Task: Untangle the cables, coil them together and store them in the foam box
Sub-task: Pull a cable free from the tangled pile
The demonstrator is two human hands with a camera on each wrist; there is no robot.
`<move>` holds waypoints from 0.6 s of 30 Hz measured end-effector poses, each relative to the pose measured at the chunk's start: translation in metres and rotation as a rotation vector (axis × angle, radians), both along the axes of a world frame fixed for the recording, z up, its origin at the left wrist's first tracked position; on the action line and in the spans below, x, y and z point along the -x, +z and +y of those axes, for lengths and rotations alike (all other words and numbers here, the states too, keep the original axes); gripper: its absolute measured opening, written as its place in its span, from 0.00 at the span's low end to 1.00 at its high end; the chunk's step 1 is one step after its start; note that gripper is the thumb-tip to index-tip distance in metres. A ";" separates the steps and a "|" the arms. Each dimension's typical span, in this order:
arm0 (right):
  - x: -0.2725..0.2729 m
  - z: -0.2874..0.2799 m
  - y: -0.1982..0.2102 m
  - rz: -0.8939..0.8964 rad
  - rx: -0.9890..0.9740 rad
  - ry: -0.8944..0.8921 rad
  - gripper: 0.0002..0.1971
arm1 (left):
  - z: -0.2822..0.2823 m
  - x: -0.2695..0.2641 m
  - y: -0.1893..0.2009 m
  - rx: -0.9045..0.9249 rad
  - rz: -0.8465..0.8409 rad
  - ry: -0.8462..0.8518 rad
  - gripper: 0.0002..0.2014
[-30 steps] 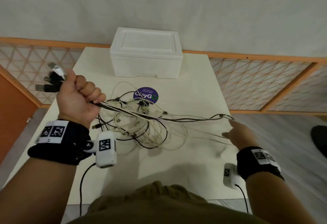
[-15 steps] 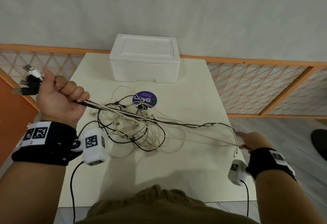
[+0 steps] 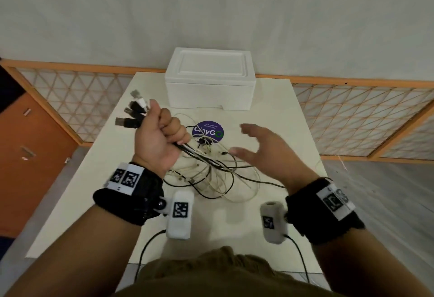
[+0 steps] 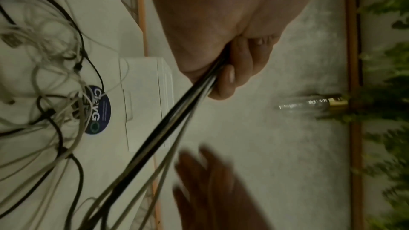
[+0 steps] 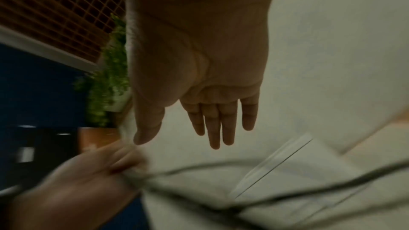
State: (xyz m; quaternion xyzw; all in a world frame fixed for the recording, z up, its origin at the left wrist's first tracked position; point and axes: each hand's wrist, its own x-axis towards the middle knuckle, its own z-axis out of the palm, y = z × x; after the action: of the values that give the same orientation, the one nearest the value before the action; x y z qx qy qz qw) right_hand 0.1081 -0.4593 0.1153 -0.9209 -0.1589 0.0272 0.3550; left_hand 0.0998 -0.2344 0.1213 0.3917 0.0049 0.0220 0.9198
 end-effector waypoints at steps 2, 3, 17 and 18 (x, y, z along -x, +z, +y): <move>0.008 0.048 0.002 0.040 -0.024 0.272 0.22 | -0.016 0.002 0.001 -0.032 -0.041 -0.082 0.31; 0.010 0.062 -0.004 0.044 -0.016 0.323 0.15 | -0.018 0.002 0.001 -0.044 -0.058 -0.101 0.31; 0.013 -0.008 -0.055 0.119 0.180 0.158 0.29 | 0.037 0.019 -0.021 0.151 0.096 0.234 0.27; 0.020 -0.006 -0.047 0.148 0.167 0.214 0.30 | 0.041 0.017 -0.025 0.153 0.134 0.257 0.27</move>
State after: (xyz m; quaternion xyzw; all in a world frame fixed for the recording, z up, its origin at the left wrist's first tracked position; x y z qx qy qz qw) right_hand 0.0882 -0.4652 0.0681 -0.9205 -0.2265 0.1458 0.2831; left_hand 0.0823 -0.1935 0.0958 0.3171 0.1181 0.1130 0.9342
